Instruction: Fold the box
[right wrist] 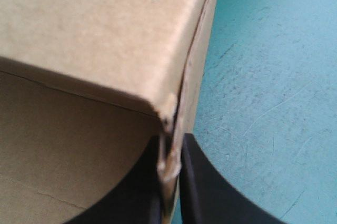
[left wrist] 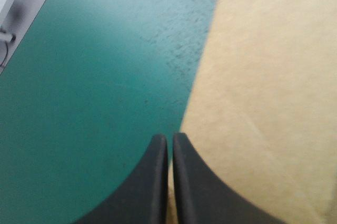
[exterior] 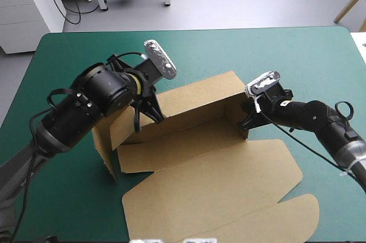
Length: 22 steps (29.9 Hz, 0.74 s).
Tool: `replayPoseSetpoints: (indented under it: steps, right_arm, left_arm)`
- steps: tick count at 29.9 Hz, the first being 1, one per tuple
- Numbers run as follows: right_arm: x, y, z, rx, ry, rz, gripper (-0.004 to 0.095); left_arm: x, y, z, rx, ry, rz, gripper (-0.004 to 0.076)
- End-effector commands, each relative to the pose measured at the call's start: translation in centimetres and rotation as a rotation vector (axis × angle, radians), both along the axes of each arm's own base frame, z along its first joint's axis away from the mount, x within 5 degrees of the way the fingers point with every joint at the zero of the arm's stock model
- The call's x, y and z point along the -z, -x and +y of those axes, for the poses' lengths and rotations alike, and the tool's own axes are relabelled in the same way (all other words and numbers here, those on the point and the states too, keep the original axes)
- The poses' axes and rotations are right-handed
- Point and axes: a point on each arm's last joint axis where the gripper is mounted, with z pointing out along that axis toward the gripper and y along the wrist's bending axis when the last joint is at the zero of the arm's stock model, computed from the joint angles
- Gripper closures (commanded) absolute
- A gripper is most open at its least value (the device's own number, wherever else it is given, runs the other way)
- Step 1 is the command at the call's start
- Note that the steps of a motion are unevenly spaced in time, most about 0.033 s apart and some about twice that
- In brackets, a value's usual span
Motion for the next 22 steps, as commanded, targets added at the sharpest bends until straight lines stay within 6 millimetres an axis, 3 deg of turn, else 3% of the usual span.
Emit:
replayPoseSetpoints:
  steps: [1,11,17,22]
  right_arm:
    - [-1.8,0.2,0.0,0.002,-0.021,-0.062,0.0927]
    - [-1.8,0.2,0.0,0.002,-0.021,-0.062,0.0927]
    - [-1.8,0.2,0.0,0.002,-0.021,-0.062,0.0927]
    - [-1.9,0.1,0.0,0.011,-0.028,-0.064,0.0927]
  left_arm:
    - [-2.3,-0.8,2.8,-0.102,0.079,-0.081,0.0711]
    - [-2.0,-4.2,9.5,-0.366,0.137,-0.042,0.0711]
    - [-2.1,-4.5,12.6,-0.457,0.209,-0.066,0.0711]
    - [-1.5,-3.5,13.8,-0.476,0.243,-0.101,0.0711]
